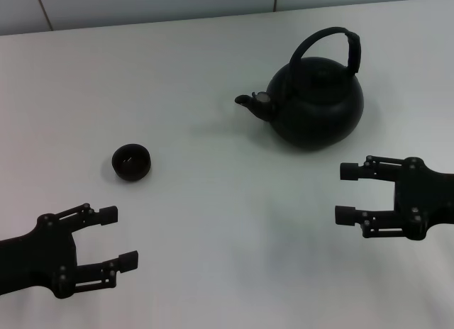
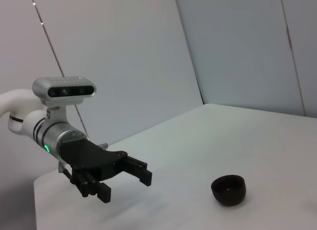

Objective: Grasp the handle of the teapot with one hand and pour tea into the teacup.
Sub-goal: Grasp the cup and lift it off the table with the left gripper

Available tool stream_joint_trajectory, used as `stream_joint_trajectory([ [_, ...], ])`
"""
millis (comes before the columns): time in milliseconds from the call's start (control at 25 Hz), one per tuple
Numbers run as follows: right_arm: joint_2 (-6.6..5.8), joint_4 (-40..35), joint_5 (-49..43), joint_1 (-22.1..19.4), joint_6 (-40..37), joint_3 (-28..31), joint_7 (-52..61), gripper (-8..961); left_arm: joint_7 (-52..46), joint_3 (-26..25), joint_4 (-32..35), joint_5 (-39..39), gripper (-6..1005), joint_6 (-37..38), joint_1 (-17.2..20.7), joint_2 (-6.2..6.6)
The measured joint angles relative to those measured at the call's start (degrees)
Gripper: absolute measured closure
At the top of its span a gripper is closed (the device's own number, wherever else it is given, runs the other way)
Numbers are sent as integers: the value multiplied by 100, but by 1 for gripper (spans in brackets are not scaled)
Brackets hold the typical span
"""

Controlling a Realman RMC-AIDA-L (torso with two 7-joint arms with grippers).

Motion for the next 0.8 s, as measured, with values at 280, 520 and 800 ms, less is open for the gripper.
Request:
stream_joint_trajectory([
  [280,-1,25,0,-5,3,0,-7,152,0,3,33,6,139,1,1,0],
  [520,-1,28,0,35,27,0,-7,152,0,3,43,6,139,4,0,-9],
  [800,-1,28,31,81,53,52,-12,153,-28,-490,43,-16,138,-325,-10,-189],
])
